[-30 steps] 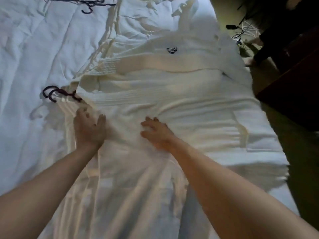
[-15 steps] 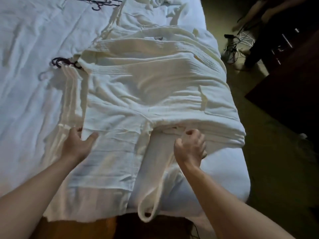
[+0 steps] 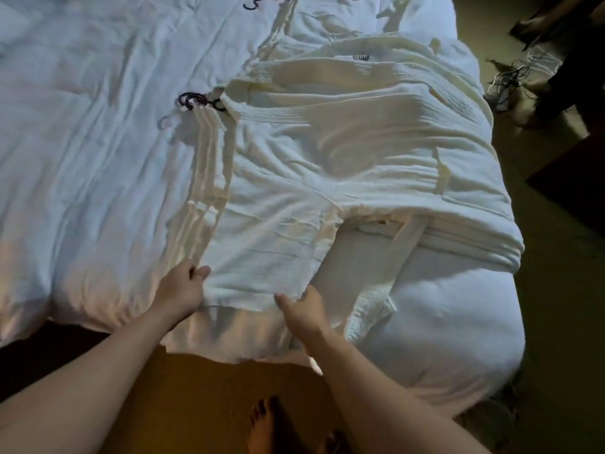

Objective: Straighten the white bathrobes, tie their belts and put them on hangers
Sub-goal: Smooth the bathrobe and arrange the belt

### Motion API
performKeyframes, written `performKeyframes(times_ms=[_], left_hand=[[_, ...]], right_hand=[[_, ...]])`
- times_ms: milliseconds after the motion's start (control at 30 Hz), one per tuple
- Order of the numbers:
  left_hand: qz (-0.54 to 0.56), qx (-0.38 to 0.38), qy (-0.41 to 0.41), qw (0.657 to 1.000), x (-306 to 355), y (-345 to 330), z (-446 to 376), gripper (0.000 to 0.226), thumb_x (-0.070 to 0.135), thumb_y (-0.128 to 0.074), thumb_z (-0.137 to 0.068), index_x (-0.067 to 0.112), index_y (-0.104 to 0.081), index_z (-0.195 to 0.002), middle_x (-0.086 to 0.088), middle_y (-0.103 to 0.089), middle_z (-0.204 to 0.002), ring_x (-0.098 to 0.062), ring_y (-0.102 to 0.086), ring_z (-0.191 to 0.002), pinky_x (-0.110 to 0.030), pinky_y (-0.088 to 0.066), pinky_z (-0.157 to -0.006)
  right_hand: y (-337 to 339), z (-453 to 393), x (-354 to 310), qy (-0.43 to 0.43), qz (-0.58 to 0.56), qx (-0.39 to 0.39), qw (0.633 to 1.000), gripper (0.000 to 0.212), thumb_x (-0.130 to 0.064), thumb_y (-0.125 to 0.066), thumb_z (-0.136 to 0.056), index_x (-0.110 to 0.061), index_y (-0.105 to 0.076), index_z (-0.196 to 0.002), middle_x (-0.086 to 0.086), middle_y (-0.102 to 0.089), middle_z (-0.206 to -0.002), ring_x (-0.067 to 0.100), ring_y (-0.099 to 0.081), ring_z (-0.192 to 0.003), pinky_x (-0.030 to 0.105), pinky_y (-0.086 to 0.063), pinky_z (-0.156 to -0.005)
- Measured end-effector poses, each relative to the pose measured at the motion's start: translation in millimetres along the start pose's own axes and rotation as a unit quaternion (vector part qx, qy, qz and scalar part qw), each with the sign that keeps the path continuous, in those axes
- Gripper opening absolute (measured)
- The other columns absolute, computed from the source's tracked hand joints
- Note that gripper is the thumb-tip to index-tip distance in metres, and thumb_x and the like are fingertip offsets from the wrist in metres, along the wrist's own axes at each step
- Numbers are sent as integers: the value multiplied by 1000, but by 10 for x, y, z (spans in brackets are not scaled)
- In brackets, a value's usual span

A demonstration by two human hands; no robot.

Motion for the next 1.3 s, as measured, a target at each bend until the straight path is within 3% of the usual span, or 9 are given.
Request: performKeyframes(times_ms=[133, 333, 467, 600, 667, 867, 1000, 1100, 1300], left_hand=[[41, 62, -13, 997, -67, 18, 151, 24, 34, -56, -101, 12, -54, -93, 2, -55, -80, -20, -49, -77, -36, -34, -70], [-11, 74, 35, 997, -283, -196, 200, 33, 46, -53, -100, 12, -54, -101, -11, -60, -94, -28, -53, -83, -41, -41, -72], [-100, 142, 6, 985, -188, -211, 330, 22, 29, -57, -96, 14, -52, -111, -20, -51, -122, -41, -53, -99, -52, -43, -79], [-102, 156, -145, 972, 314, -318, 442, 43, 2, -62, -77, 16, -54, -116, -15, -47, -132, -44, -49, -113, -59, -39, -91], [-78, 117, -217, 966, 600, -479, 472, 44, 0, -64, -74, 15, -58, -115, -13, -49, -132, -42, -50, -116, -58, -40, -93], [-31, -23, -422, 906, 1168, -1025, 726, 33, 2, -58, -75, 15, -63, -104, -8, -59, -119, -27, -60, -105, -45, -53, -85], [44, -174, -318, 931, 1401, -1359, 1005, 21, 12, -65, -88, 24, -60, -104, 5, -65, -100, -8, -62, -87, -21, -49, -74], [63, -183, -228, 954, 1512, -1556, 1070, 21, 17, -64, -91, 23, -59, -111, 8, -63, -103, -8, -61, -92, -17, -42, -72], [29, -235, -157, 959, 1795, -1869, 1186, 29, 20, -64, -93, 23, -53, -120, 3, -62, -109, -18, -60, -101, -29, -44, -82]], right_hand=[[29, 217, 75, -14, 105, 59, 993, 24, -39, -61, -99, -23, -50, -85, -10, -56, -77, 9, -55, -71, 28, -45, -63], [90, 305, 239, -55, 172, -43, 983, 43, -41, -67, -93, -24, -60, -132, -3, -69, -123, 20, -65, -113, 32, -53, -93], [291, 410, 132, -51, 277, -77, 956, 37, -52, -55, -97, -17, -66, -88, 5, -74, -83, 20, -70, -68, 31, -53, -58], [730, 422, -82, 12, 235, 254, 938, 24, -46, -52, -94, -26, -54, -108, 2, -59, -107, 25, -59, -101, 38, -47, -83], [950, 369, -61, -53, 214, 344, 913, 49, -46, -59, -88, -26, -42, -129, 4, -46, -128, 28, -49, -120, 45, -41, -97], [1355, 227, 382, -97, 72, 181, 976, 46, -33, -72, -71, -32, -54, -114, -2, -70, -106, 23, -67, -99, 44, -56, -90], [1454, 223, 381, -58, 18, 178, 982, 12, -26, -73, -88, -14, -75, -89, -2, -69, -76, 15, -61, -69, 37, -51, -68], [1536, 279, 525, -100, -32, 187, 977, 28, -27, -63, -90, -12, -67, -67, 3, -66, -63, 21, -62, -62, 36, -47, -61], [2200, 836, 1122, -252, 221, 183, 924, 49, -49, -44, -88, -9, -71, -98, 7, -74, -90, 27, -70, -81, 32, -56, -77]])
Point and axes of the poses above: each hand's wrist, its own z-axis away from the middle knuckle, its own y-axis out of the back of the hand, x = y × z, the point moved 2 cm from there along -z, towards the middle knuckle
